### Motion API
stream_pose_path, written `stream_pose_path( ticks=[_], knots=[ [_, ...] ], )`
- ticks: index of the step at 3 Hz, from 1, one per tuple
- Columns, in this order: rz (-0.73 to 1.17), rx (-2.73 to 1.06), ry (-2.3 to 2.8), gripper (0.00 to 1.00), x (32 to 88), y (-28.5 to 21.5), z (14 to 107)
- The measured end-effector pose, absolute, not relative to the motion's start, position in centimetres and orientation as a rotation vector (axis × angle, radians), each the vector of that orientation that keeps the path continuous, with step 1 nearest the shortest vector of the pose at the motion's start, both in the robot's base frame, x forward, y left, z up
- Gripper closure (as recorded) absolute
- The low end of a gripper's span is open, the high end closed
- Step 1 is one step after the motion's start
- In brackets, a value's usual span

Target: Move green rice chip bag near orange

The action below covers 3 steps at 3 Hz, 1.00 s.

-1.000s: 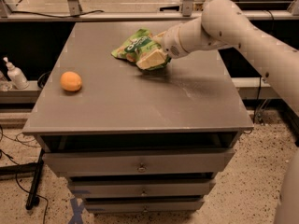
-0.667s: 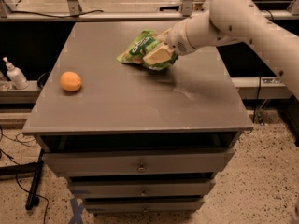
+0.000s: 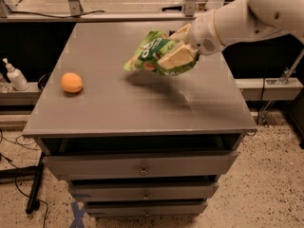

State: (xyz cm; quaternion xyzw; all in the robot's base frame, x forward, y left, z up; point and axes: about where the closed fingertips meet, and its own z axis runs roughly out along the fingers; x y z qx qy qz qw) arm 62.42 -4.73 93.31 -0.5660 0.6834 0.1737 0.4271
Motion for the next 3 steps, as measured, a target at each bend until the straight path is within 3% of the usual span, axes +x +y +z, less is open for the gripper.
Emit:
stream_pose_path(
  ticks=[2, 3],
  knots=[
    [0.622, -1.534, 1.651, 1.0, 52.4, -4.4, 94.1],
    [0.717, -1.572, 1.563, 1.0, 49.8, -1.3, 95.3]
  ],
)
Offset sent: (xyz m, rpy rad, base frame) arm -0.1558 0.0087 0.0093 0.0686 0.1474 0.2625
